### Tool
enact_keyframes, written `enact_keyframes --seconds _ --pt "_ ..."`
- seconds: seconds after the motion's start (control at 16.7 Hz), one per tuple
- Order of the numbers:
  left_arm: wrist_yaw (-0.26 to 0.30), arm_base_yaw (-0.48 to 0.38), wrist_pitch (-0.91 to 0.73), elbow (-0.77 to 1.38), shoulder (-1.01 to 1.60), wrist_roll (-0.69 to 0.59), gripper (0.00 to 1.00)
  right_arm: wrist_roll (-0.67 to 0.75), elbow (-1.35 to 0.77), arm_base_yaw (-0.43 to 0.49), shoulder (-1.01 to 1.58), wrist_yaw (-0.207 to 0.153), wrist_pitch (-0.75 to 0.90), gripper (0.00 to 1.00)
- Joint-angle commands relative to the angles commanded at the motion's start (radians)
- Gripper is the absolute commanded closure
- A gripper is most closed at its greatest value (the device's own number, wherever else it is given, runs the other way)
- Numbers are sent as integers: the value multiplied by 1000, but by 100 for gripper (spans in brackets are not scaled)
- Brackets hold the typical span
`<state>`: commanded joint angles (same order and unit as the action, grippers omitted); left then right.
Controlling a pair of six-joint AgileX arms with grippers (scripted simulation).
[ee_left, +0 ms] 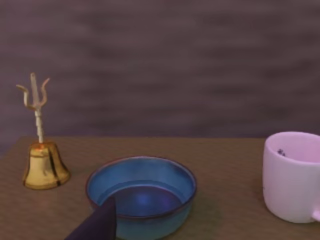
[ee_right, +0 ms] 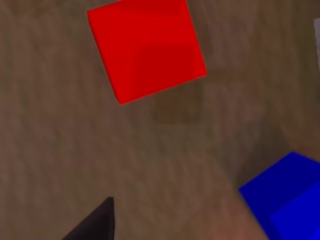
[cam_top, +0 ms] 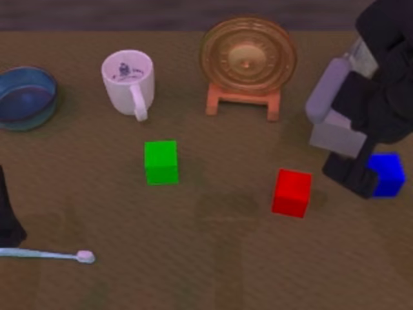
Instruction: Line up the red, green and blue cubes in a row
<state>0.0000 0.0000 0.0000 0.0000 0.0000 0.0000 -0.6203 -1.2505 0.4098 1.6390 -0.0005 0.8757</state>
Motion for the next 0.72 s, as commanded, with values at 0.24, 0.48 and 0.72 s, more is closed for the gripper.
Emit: enact_keyframes --seconds 0.24,0.48,0.72 --pt "0 0 0 0 0 0 0 -112 -234 73 285 1 150 0" --pt "0 0 0 0 0 0 0 -174 -372 114 442 2 229 0" --pt "0 0 0 0 0 0 0 -182 -390 120 459 3 238 0"
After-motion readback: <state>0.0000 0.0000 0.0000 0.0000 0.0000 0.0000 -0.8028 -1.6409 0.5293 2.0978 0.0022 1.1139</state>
